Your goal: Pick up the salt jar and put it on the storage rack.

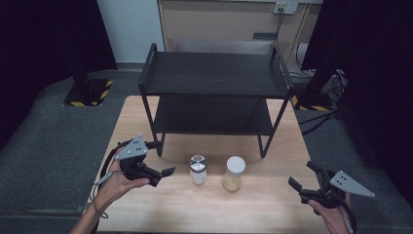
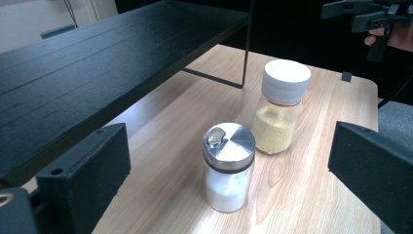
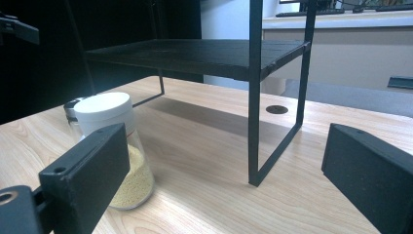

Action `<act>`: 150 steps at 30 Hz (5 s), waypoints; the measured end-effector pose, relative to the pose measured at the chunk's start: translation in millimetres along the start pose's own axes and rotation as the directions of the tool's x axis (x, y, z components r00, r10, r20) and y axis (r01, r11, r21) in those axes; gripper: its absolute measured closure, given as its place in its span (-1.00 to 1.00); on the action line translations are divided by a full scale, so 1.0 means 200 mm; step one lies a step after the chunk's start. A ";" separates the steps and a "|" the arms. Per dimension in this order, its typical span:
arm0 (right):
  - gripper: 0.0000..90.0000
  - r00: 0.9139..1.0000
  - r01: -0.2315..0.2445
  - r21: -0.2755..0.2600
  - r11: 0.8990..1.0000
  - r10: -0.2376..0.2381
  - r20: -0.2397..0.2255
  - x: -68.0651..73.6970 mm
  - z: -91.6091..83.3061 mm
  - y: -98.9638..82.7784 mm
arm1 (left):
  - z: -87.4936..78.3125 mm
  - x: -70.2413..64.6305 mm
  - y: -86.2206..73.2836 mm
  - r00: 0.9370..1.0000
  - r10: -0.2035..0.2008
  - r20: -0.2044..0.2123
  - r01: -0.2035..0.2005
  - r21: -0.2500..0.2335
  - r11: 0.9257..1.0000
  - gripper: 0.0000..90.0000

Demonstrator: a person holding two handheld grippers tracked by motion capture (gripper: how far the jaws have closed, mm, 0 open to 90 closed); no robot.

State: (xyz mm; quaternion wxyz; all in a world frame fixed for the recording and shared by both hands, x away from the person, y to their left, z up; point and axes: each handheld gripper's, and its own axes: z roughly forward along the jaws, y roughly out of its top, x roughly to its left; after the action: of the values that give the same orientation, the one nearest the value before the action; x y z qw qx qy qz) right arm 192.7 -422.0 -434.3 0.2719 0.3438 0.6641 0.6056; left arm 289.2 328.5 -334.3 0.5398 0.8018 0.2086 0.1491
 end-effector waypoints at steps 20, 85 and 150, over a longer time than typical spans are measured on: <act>-0.90 1.000 0.003 0.002 1.000 -0.003 0.000 0.00 0.00 0.00 | 0.23 0.02 -0.02 0.999 -0.010 0.035 0.008 0.050 0.999 -0.99; -0.89 1.000 0.012 0.015 1.000 -0.012 -0.009 -0.01 0.01 0.01 | 0.63 0.00 -0.10 0.999 -0.018 0.040 0.012 0.152 0.988 -0.25; -0.88 1.000 0.012 0.014 1.000 -0.011 -0.024 -0.01 0.02 0.01 | -0.17 -0.03 1.28 0.992 -0.010 -0.129 0.008 -0.016 1.000 -0.25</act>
State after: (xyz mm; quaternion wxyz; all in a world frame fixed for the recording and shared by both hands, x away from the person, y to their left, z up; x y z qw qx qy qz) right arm 196.6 -421.4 -433.3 0.2648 0.3345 0.6737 0.6034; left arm 313.8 268.0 -83.6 0.5320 0.7853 0.2456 0.1998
